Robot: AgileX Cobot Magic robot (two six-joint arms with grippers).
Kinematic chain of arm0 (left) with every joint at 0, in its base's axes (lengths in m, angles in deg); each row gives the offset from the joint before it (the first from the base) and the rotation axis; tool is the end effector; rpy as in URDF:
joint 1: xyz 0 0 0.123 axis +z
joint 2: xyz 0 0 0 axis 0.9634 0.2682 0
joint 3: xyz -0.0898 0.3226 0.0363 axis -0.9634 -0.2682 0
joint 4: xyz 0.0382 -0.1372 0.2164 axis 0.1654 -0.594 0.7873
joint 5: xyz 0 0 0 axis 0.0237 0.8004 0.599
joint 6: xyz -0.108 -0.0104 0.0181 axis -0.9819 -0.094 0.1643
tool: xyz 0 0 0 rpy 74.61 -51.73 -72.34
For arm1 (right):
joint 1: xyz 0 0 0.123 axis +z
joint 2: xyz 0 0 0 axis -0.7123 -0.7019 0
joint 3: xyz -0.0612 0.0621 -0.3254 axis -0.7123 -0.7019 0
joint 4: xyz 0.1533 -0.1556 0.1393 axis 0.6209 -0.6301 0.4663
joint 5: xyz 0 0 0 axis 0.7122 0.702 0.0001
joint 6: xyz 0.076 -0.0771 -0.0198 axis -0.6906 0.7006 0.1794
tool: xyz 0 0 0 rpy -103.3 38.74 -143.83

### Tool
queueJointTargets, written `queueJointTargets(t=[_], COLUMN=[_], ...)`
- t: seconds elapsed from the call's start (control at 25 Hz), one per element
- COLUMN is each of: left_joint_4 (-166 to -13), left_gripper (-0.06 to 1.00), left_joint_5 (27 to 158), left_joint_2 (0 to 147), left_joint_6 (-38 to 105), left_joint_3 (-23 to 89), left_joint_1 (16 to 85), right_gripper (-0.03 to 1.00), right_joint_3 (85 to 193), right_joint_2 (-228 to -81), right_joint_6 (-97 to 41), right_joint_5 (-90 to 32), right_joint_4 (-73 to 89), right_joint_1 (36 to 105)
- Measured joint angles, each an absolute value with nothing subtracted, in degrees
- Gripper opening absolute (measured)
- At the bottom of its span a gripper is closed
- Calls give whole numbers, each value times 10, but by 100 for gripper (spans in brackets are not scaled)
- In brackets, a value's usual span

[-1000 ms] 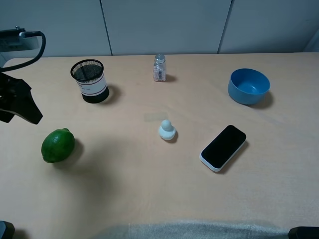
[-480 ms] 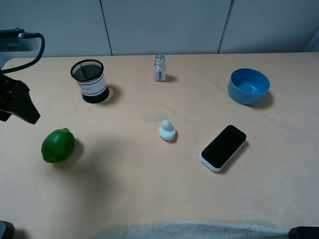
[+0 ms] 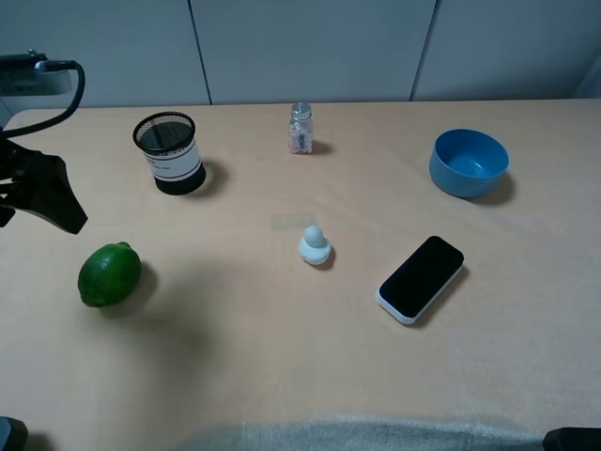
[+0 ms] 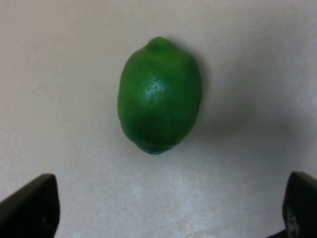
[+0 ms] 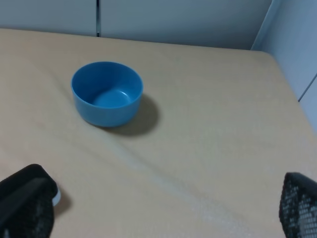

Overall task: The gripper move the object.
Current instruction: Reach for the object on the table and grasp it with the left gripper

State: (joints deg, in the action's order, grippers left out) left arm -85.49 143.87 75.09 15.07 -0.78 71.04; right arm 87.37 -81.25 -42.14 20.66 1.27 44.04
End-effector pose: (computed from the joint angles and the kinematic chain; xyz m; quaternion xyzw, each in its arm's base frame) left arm 0.2135 -0.0272 0.2637 0.1215 0.9856 -0.0600 0.1013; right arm -0.0327 0.0029 0.2751 -0.0516 0.8412 -0.0346 0.5372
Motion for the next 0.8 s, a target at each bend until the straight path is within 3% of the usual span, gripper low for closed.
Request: queueJointTargets(t=[0.8], left_joint_4=[-818], left_gripper=[97], left_joint_5=[1452], left_joint_2=[751], left_joint_6=[146], left_joint_3=[-8], left_joint_1=[710], right_gripper=[69], right_joint_3=[874], right_joint_2=[-812], right_joint_6=[-421], right_joint_5=[207], right_joint_4=[13], right_joint_1=[440])
